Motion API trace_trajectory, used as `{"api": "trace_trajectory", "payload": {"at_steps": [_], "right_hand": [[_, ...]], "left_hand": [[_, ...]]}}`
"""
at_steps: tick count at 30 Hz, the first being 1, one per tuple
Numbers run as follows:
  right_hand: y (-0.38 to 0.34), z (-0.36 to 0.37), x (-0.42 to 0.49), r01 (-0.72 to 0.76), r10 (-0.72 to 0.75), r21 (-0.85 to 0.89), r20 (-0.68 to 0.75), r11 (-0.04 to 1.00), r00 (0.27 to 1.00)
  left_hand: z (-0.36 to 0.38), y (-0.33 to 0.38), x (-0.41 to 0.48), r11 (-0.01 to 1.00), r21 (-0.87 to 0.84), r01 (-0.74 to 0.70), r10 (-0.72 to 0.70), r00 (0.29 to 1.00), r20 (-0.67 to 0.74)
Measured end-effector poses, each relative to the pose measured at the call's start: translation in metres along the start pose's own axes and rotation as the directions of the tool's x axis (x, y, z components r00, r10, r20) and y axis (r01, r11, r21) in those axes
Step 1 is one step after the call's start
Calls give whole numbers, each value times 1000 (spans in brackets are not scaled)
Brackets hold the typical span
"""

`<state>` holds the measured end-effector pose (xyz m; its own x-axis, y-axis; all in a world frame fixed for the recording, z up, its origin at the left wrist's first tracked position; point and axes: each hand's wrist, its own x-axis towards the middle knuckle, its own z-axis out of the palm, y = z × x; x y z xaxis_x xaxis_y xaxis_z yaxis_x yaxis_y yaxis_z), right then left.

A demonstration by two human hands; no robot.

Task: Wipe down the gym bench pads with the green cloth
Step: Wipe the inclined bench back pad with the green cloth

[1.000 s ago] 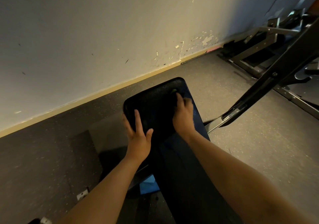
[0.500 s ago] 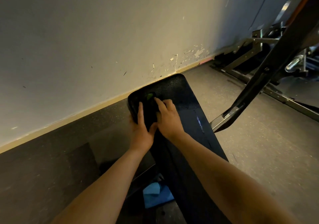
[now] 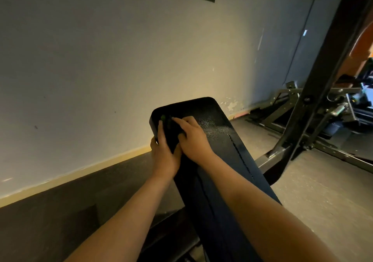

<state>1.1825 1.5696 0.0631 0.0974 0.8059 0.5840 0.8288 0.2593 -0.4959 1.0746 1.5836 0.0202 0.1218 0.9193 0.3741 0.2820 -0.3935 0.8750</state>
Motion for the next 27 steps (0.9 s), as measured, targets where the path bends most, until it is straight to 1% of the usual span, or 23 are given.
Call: {"api": "trace_trajectory", "payload": {"at_steps": [2,3,5,6,8,10,11,13,15,17,18,19,20,22,24,26,27], "right_hand": [[25,-12,-1,-31,28,-55,-46,998,999],[40,-19,-3,-94,84,-100,-99,991,992],[69,-32,-9,-259,220,-180,-211,949,952],[78,-36,-10,-309,254,-229,-239,923,937],[84,-34,-17,-325,256,-265,-264,908,930],[68,-24,-21,-285,229,-199,-264,938,937],[54,-16,-21,-227,182,-167,-246,960,952],[20,2,-26,-41,20,-115,-175,993,984],[-5,11,-31,98,-104,-70,-89,993,991],[-4,7,-30,148,-149,-49,-8,988,989],[3,2,-29,151,-150,-57,16,987,989],[15,-5,-27,136,-135,-85,19,987,991],[30,-13,-27,90,-91,-122,-5,988,996],[65,-31,-28,-91,68,-195,-122,977,990],[96,-47,-39,-272,214,-263,-228,926,950],[111,-53,-50,-369,284,-324,-280,871,917],[111,-51,-51,-392,301,-326,-297,860,906]], "left_hand": [[1,-6,1,1000,-7,-3,3,1000,4],[2,-9,-1,1000,-8,-6,6,1000,1],[3,-10,-6,999,-7,-40,40,999,-6],[3,-9,-5,999,-9,-40,40,999,-5],[4,-9,-7,999,1,-39,39,999,-5],[5,-8,-10,1000,22,-22,22,1000,-4],[6,-8,-10,999,26,-23,23,1000,-6],[7,-10,-16,999,15,-45,45,999,-9],[8,-18,-16,999,-11,-45,45,999,-14],[7,-19,-21,999,14,-52,52,999,-2],[5,-15,-26,997,34,-67,67,998,11],[4,-10,-31,994,73,-79,78,997,17],[3,-6,-35,991,112,-67,65,998,14],[6,-3,-40,983,171,-70,74,997,-14],[12,-3,-46,967,221,-125,132,991,-17],[14,-7,-49,924,338,-180,197,980,-16],[14,-8,-49,876,435,-209,242,970,-22]]}}
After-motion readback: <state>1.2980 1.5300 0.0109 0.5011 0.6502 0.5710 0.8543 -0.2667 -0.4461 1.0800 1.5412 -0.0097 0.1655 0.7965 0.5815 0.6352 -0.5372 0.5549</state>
